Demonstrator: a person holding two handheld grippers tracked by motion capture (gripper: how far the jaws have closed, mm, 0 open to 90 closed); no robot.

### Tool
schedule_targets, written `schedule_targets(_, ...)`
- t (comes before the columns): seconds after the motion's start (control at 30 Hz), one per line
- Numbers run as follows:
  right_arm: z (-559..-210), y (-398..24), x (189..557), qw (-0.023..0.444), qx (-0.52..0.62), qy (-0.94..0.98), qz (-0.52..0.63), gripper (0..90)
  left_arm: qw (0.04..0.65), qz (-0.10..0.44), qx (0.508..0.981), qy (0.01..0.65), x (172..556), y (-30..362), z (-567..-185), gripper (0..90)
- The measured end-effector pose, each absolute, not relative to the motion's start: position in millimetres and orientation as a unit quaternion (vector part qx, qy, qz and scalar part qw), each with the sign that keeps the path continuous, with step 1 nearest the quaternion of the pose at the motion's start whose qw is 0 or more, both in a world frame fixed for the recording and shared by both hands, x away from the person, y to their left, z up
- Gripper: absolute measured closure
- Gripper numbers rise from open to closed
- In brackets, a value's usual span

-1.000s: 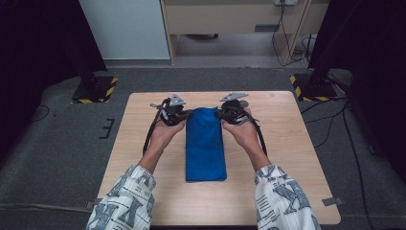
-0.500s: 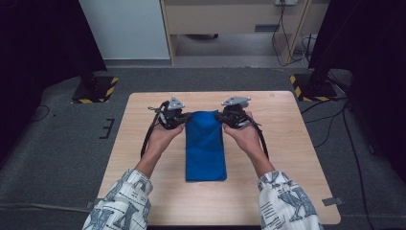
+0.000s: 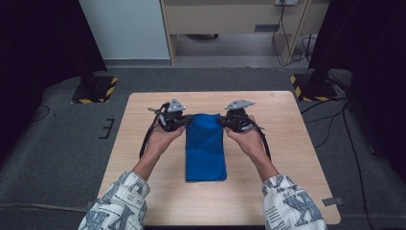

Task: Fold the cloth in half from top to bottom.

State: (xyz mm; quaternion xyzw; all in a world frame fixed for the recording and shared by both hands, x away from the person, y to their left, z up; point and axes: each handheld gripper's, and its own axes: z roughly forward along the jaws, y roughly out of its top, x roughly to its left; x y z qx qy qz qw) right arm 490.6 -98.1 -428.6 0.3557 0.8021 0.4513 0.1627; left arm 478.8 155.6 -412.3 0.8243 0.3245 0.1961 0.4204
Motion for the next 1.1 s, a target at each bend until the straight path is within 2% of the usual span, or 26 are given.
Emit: schedule_targets(1.1, -449, -103, 459, 0.151, 0.319, 0.824, 0.444, 86.2, 0.429, 0.162, 0.835, 0.304, 446, 160, -431, 85.2)
